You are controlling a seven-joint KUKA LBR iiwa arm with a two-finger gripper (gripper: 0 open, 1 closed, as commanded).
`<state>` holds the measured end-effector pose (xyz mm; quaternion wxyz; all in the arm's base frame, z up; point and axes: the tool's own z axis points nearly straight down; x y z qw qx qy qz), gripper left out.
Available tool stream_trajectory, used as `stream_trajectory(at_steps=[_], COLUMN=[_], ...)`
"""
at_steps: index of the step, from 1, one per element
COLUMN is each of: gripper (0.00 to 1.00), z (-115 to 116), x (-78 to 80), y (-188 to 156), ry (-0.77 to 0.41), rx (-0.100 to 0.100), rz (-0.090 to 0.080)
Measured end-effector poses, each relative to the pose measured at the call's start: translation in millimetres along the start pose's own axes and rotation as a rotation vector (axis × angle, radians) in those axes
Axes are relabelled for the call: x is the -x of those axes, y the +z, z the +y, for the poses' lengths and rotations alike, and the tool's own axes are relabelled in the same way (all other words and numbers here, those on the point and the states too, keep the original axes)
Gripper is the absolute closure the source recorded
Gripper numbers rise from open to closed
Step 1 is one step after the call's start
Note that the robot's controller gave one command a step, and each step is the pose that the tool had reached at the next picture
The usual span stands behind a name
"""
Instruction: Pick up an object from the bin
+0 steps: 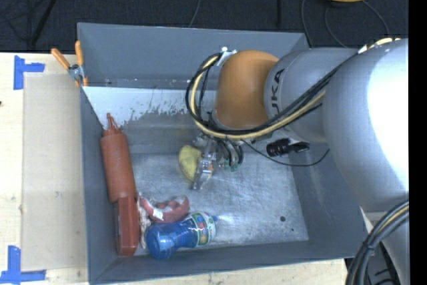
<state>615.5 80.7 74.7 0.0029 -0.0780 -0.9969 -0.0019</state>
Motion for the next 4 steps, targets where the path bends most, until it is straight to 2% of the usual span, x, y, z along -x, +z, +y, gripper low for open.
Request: stream_trajectory(at_steps=[3, 4], gripper=[1.0, 1.0], z=[-1, -1], x=[-0.6, -1.7], y=[-15, -24], ry=[-0.001, -0.001], rx=[-0.002, -0.004], rz=[-0.005, -0.002])
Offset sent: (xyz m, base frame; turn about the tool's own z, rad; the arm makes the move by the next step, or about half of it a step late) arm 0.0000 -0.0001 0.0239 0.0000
